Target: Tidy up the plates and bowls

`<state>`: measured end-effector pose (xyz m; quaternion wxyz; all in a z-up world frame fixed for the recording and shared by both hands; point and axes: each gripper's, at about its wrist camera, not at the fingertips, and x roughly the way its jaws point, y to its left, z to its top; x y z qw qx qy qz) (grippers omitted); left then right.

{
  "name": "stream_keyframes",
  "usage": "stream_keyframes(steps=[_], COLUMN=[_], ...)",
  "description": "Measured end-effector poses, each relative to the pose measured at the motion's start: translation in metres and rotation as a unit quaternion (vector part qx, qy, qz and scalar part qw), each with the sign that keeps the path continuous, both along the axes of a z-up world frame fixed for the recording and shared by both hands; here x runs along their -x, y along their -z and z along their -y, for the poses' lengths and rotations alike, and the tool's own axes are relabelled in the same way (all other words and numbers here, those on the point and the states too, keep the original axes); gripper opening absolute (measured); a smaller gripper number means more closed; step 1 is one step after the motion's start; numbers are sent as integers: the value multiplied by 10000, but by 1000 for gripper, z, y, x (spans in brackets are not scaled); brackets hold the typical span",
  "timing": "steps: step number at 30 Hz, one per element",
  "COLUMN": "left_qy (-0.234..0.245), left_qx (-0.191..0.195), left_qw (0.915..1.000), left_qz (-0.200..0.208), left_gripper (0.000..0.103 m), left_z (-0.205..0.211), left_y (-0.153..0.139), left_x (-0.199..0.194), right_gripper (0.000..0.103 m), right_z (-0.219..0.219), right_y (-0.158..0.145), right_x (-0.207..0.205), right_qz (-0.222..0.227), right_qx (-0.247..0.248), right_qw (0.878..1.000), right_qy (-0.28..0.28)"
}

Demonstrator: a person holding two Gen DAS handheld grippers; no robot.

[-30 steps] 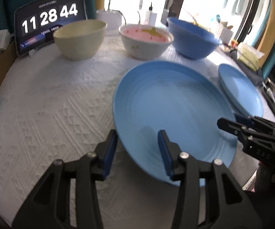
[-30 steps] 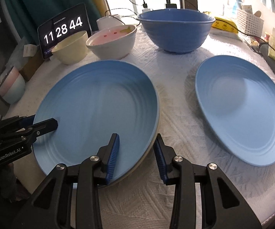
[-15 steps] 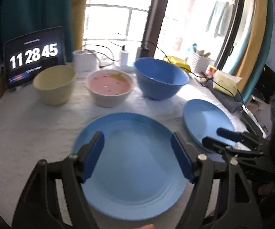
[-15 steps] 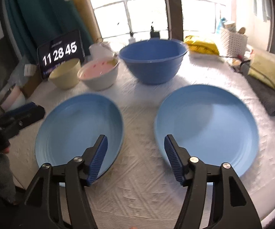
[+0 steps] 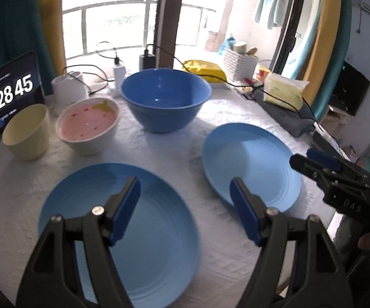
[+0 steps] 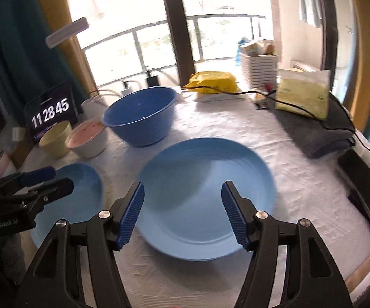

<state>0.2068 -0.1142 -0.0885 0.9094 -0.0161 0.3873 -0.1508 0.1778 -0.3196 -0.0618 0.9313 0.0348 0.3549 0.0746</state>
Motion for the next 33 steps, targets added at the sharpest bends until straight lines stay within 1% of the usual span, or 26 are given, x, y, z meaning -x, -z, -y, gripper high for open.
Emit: stream_keyframes(steps=[7,13,16,19,24,29,33], left_qy=[71,96,105,86,71,74,116], left_qx=[-51,34,40,-31,-217,-354,-349], left_qw=[10000,9999,9998,9995,9982,9953,9959], left_qz=[-19,-33,-159,-308,-557,-900,-831], left_gripper=[74,74,73,73,74,73,72], left_z=[31,51,60,69,79,78,75], left_y=[0,3,10,18,32,46,47], left_x=[-10,-21,-31,-41,-60,-75,-80], right_gripper=[66,66,66,66,66,66,65], right_z=[39,66,76,85,100,103,100], right_y=[-3,-1,2,5,21,39,49], right_x=[-1,-6,-11,-16,-29,-43,-50], right_qz=[82,41,-10,-24,-228,-512,-626], right_qx=[7,38,52,35,-102,-295,-351], right_qw=[9997,9992,9990,9987,9977,9965,9959], right_qy=[241,387,444,502,628,587,549])
